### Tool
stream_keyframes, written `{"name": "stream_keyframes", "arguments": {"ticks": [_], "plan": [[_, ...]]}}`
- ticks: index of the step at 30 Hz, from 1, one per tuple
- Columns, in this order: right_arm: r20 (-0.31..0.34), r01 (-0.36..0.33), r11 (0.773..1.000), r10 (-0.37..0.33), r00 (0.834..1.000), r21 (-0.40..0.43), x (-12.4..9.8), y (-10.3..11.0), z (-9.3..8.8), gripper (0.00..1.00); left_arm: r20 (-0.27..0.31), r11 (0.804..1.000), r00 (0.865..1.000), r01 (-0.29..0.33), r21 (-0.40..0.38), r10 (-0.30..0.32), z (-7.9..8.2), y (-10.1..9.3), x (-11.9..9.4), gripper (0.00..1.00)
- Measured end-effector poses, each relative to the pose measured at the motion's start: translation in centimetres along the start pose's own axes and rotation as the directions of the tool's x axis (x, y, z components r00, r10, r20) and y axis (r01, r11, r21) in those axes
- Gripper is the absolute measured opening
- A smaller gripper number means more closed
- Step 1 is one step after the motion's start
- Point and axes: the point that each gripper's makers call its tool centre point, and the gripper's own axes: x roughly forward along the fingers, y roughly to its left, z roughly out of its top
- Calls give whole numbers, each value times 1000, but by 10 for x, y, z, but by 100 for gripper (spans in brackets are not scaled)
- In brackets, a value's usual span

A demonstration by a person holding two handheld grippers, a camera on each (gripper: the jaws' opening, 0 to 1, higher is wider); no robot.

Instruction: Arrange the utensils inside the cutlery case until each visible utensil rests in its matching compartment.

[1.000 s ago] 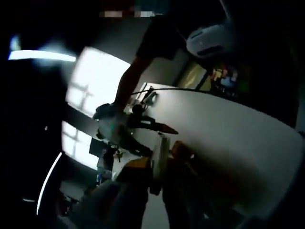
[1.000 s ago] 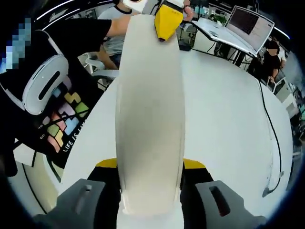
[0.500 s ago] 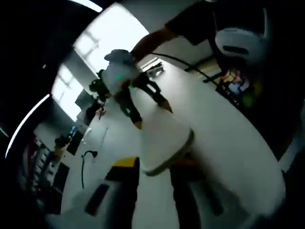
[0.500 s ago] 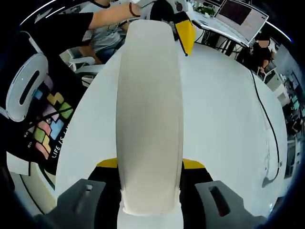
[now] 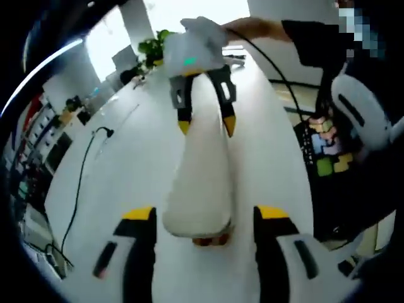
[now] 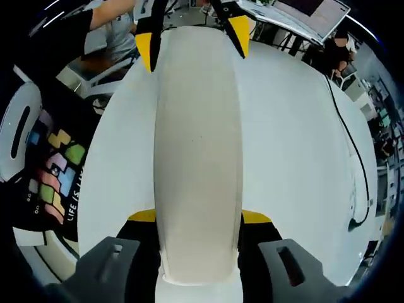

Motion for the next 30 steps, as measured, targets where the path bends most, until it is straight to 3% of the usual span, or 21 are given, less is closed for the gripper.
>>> {"name": "stream_keyframes", "arguments": {"ticks": [4,6,7,12,19,30], "plan": [[-43,15,1000,-15,999,-3,4,3,-1,47,-55,1000,998,16,12,-16,8,-6,9,67],[-60,29,1000,-29,998,-6,6,1,0,47,-77,1000,997,18,-1,-18,11,-6,14,63],[-65,33,999,-34,997,-15,6,1,1,47,-87,1000,996,17,0,-17,10,-14,19,60],[-63,35,999,-36,997,-16,7,-3,6,47,-164,999,986,6,-32,-12,-5,-12,34,57],[-101,38,999,-39,994,-10,15,-5,6,47,-188,993,980,49,-103,-68,-13,-15,43,51],[-153,45,999,-48,987,-24,23,-5,3,47,-216,990,972,71,-118,-96,-26,-21,54,49]]}}
